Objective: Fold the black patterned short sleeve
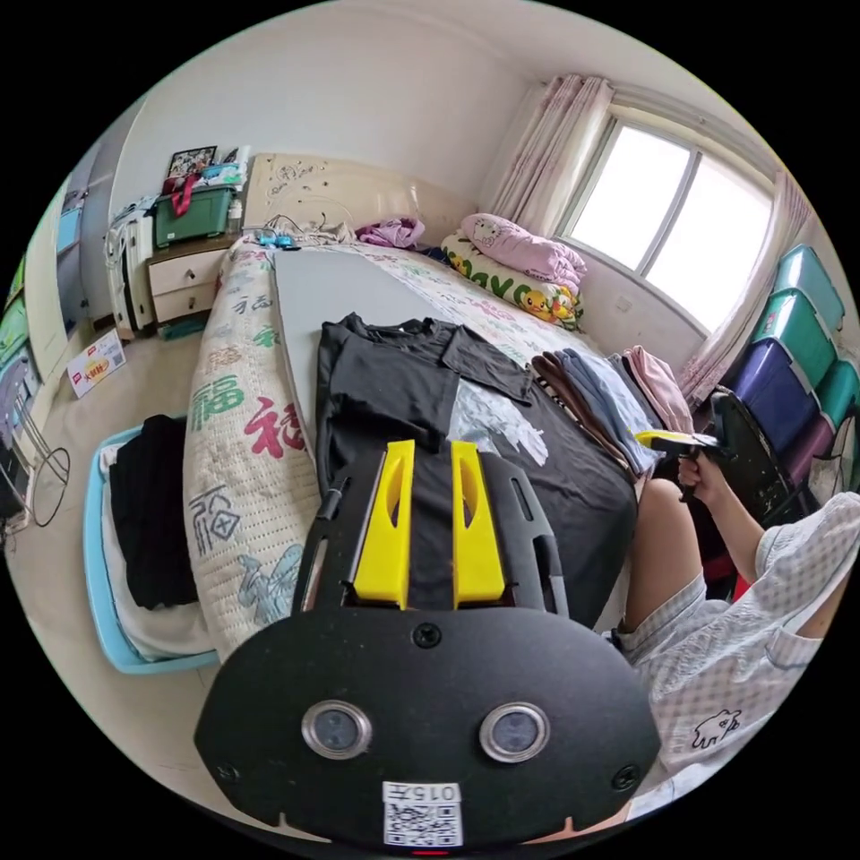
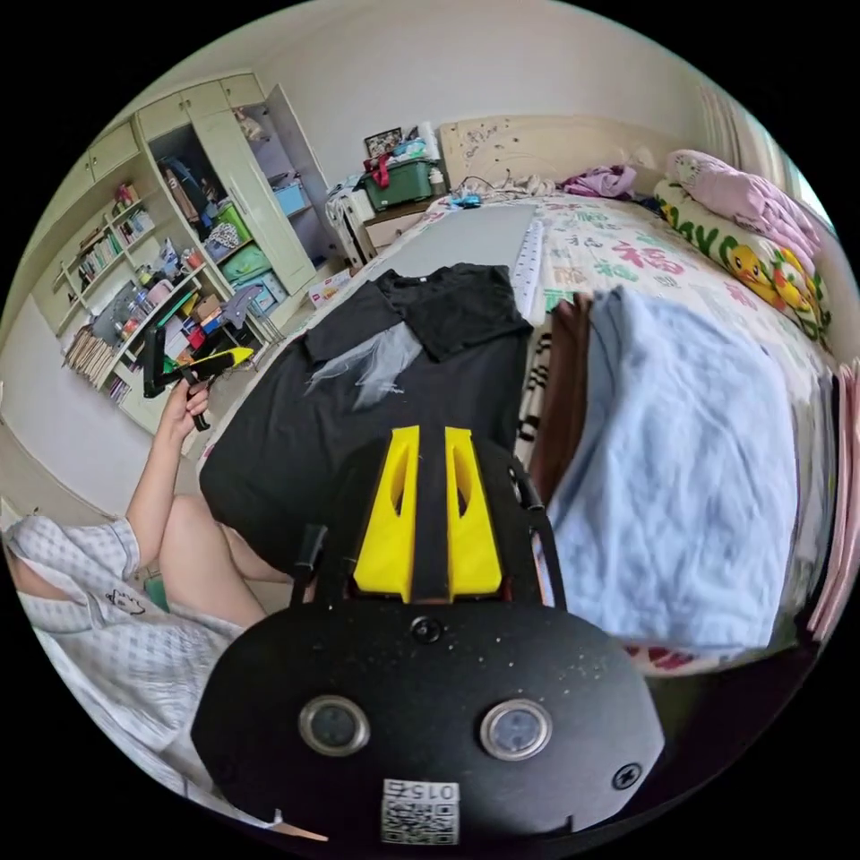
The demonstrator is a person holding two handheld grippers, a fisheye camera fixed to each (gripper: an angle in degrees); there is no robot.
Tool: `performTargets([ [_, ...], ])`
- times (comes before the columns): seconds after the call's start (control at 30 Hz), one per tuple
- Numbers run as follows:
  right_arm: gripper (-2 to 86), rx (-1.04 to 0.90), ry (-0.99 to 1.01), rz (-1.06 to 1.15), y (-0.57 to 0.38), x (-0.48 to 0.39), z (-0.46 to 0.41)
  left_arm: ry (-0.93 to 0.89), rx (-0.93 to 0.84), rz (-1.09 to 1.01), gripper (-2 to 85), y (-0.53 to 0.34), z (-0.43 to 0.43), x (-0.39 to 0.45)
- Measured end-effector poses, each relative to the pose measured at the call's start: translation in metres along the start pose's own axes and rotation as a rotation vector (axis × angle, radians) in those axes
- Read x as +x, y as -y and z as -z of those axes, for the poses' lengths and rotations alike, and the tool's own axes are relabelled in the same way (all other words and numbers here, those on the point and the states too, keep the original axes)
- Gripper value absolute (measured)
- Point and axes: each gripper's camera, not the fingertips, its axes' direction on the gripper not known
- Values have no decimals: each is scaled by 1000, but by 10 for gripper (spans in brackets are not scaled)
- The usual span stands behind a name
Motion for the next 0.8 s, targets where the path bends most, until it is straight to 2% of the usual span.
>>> performTargets([
  [0.17, 80, 16, 4, -163, -72, 15, 57, -32, 43, 109, 71, -22, 58, -5],
  [0.23, 85, 20, 70, -228, -89, 24, 72, -37, 65, 162, 72, -30, 83, -5],
  [0.33, 96, 37, 160, -261, -90, 26, 84, -50, 50, 244, 78, -56, 117, 4],
  [0.43, 104, 15, 121, -299, -83, 22, 90, -49, 32, 324, 81, -98, 131, 18],
  [0.6, 112, -145, 188, -258, -78, 10, 77, -31, -184, 434, 92, -141, 113, 17],
  [0.8, 105, -300, 182, -238, -86, -6, 56, 3, -387, 411, 90, -122, 80, 25],
])
